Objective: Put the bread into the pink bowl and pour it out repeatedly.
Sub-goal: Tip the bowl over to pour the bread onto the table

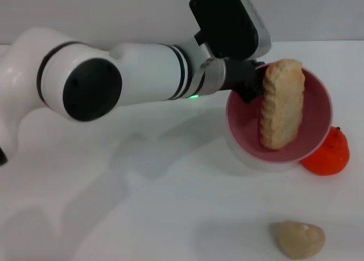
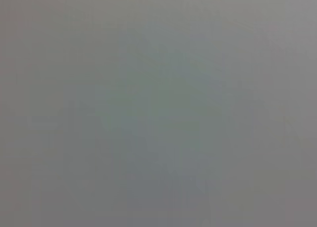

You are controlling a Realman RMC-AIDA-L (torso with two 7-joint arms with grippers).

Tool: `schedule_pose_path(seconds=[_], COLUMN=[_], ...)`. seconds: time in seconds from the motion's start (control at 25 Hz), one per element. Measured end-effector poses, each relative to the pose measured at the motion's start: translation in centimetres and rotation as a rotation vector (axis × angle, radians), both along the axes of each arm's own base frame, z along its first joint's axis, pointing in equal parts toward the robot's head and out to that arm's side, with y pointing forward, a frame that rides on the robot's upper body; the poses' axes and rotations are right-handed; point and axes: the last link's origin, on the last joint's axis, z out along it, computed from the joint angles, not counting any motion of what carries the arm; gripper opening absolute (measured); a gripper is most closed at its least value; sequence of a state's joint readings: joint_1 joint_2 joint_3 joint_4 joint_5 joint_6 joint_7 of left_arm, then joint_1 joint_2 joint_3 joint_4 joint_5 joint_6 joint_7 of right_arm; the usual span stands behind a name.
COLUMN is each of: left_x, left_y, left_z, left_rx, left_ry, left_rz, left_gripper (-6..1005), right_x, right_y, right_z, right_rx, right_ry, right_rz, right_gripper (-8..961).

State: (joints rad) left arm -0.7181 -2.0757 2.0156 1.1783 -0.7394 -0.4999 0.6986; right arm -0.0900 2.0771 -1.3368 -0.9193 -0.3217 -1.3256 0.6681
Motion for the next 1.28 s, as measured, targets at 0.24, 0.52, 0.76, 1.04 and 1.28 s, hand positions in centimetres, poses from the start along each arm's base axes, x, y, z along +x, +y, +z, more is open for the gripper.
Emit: schedule_pose_path(seconds=[0.24, 0.52, 0.76, 1.04, 1.28], left_x=[0.0, -0.1, -0.1, -0.1, -0.3], left_y=[-0.2, -0.5, -0.4, -0.3, -0.2], left_z=[-0.1, -0.3, -0.1, 0.0, 0.0], left_rx=[0.051, 0.109, 0.164, 0.182, 0.189], left_ry=[-0.01, 0.011, 0.014, 0.016, 0.016], left_rz=[-0.083, -0.205, -0.269, -0.288, -0.287], left_gripper=[92, 92, 92, 92, 93], right_x=[-0.2, -0.6, -0.8, -1.0, -1.3], right_y=[0.0, -0.1, -0.1, 0.0, 0.2], right_z=[-0.3, -0.5, -0.8, -0.9, -1.1], right_rx=[-0.011, -0.016, -0.026, -0.029, -0.039], right_ry=[0.0, 0.005, 0.005, 0.004, 0.003], right_rz=[0.01, 0.037, 0.043, 0.052, 0.064], right_gripper=[320, 320, 320, 321, 321])
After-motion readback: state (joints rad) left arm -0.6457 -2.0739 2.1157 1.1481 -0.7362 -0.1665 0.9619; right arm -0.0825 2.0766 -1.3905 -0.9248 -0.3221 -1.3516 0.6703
